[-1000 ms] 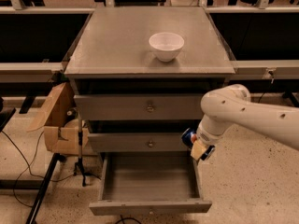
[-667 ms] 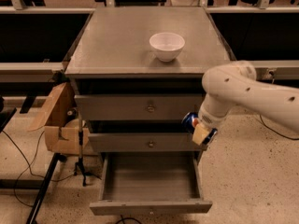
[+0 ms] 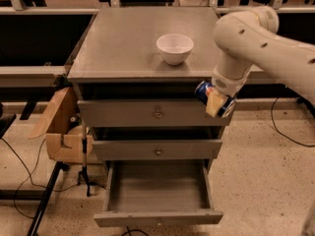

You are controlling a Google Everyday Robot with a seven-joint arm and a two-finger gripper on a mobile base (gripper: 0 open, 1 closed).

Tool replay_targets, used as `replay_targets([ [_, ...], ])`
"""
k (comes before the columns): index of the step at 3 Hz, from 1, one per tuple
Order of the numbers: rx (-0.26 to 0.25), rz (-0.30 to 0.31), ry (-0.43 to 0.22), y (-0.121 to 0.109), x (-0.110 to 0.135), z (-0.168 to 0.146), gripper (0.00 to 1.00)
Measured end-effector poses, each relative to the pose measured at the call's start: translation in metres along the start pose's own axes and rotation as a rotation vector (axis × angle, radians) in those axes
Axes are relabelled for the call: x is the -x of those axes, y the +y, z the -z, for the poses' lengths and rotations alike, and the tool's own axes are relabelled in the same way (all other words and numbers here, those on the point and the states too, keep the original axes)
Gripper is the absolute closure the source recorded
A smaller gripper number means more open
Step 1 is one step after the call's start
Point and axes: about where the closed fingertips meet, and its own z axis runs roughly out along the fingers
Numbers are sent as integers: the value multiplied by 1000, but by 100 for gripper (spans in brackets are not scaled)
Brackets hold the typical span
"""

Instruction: Pick pepsi can from bottom drawer and place on counter

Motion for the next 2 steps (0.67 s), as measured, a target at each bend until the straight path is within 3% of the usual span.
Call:
replay_targets([
  [2,-32,-136,-21,-34,-1,52,100],
])
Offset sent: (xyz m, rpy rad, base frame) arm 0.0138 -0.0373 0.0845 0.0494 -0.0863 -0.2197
